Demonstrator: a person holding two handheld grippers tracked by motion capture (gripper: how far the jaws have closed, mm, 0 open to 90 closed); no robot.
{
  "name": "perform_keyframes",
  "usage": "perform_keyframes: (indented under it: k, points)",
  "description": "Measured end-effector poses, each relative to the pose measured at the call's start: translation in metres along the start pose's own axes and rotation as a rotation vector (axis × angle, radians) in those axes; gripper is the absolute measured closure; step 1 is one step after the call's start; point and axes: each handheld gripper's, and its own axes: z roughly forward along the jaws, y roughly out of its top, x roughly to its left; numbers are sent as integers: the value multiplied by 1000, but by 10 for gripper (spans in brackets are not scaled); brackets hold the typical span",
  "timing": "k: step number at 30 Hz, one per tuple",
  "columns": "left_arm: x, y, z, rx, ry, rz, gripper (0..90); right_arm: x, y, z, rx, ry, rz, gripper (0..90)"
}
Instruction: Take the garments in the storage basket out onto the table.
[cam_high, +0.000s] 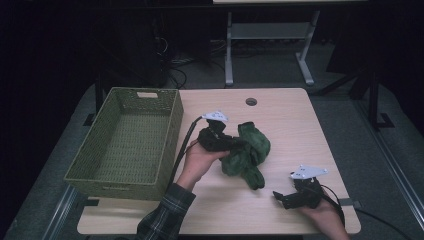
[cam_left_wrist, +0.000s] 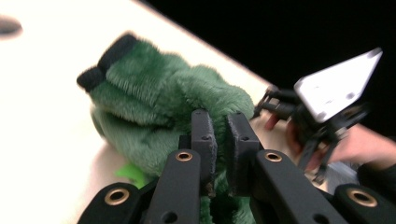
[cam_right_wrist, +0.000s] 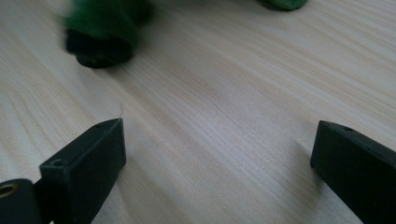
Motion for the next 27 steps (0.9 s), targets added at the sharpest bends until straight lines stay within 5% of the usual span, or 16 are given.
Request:
perform_keyframes:
  k: [7, 15, 24, 27]
  points:
    - [14, -28, 29, 92, 11, -30, 833, 0, 0, 0, 1, 0, 1, 30]
    - [19, -47, 52, 173, 36, -16, 828, 0, 0, 0, 0, 0, 1, 30]
    - [22, -54, 56, 172, 46, -2, 729, 0, 0, 0, 1, 0, 0, 30]
    - [17, -47, 48, 164, 62, 27, 589, 0, 0, 0, 1, 0, 0, 30]
